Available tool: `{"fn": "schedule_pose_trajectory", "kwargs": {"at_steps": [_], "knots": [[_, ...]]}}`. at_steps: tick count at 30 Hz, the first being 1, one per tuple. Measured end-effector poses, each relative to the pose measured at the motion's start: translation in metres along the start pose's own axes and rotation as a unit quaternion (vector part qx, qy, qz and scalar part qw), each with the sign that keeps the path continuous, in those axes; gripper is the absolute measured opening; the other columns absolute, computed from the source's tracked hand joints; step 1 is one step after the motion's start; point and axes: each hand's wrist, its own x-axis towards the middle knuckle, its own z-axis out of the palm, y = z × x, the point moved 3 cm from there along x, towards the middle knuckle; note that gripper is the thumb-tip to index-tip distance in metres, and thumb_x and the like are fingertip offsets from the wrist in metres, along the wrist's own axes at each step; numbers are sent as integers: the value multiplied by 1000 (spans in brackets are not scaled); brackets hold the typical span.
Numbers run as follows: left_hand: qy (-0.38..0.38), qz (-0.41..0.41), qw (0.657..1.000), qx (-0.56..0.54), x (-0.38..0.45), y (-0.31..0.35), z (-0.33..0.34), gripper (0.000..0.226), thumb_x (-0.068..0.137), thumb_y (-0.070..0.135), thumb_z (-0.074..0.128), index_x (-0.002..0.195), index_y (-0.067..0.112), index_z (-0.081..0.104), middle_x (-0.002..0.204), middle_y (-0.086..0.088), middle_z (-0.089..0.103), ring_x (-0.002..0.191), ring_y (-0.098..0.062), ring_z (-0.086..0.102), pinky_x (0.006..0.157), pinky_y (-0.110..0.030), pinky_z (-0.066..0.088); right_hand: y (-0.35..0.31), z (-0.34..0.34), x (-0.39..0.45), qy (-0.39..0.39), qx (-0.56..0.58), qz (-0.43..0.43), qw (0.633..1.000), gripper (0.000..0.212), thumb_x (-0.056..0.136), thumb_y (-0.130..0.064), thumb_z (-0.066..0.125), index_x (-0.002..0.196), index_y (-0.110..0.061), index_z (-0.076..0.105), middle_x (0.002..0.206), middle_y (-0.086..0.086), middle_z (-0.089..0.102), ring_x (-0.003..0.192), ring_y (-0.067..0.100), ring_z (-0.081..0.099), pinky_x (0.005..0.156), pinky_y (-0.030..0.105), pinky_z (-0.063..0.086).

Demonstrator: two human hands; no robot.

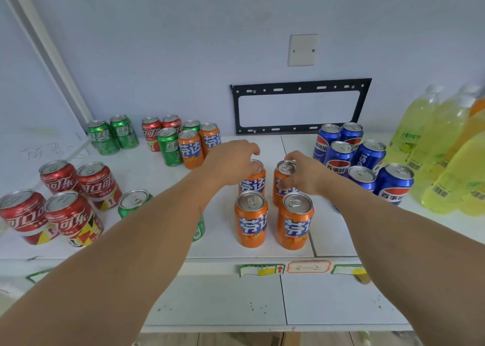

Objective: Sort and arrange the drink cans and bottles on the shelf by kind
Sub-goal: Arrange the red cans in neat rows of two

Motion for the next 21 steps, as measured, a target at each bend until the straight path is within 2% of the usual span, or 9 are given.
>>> {"fn": "schedule_pose_trajectory", "kwargs": {"at_steps": [5, 8, 11, 16, 18, 21], "knots": [[9, 14, 998, 67, -7, 7, 8, 38, 99, 44, 44, 130, 26, 57, 125, -1, 61, 112, -23, 58, 73, -34, 42, 1, 2, -2, -4, 3, -1, 1000, 75, 80, -29, 79, 141, -20, 35, 130, 12, 58, 105, 27, 60, 86, 37, 54], [10, 9, 997, 71, -9, 5, 8, 37, 100, 43, 44, 128, 24, 59, 122, -2, 62, 110, -22, 59, 69, -32, 38, -1, 0, 1, -20, -8, 0, 1000, 83, 78, -33, 79, 145, -20, 31, 138, 12, 53, 113, 29, 58, 92, 39, 53], [11, 3, 997, 71, -8, 1, 6, 39, 99, 44, 44, 130, 24, 57, 124, -2, 62, 111, -22, 58, 70, -33, 40, -11, -2, 8, -30, -9, -6, 999, 91, 78, -42, 78, 150, -21, 27, 149, 12, 43, 125, 31, 52, 98, 41, 49], [12, -11, 997, 80, -8, -22, 0, 43, 99, 47, 44, 134, 25, 55, 129, -1, 61, 113, -22, 59, 82, -39, 51, -45, -3, 29, 13, -53, -74, 996, 70, 87, -50, 65, 146, -20, 39, 150, 7, 43, 132, 26, 45, 101, 36, 40], [6, -28, 997, 74, -6, -40, -2, 38, 99, 46, 46, 128, 25, 59, 124, -1, 63, 108, -23, 61, 75, -35, 48, -61, 0, 41, 10, -60, -96, 994, 65, 90, -50, 62, 144, -19, 43, 149, 5, 44, 132, 25, 45, 101, 34, 38], [5, -65, 996, 57, -4, -72, -9, 27, 96, 46, 49, 105, 25, 63, 108, 1, 65, 94, -22, 61, 67, -33, 46, -85, 5, 62, -1, -53, -114, 992, 65, 89, -48, 64, 143, -18, 44, 147, 5, 47, 129, 22, 48, 92, 28, 36]]}}
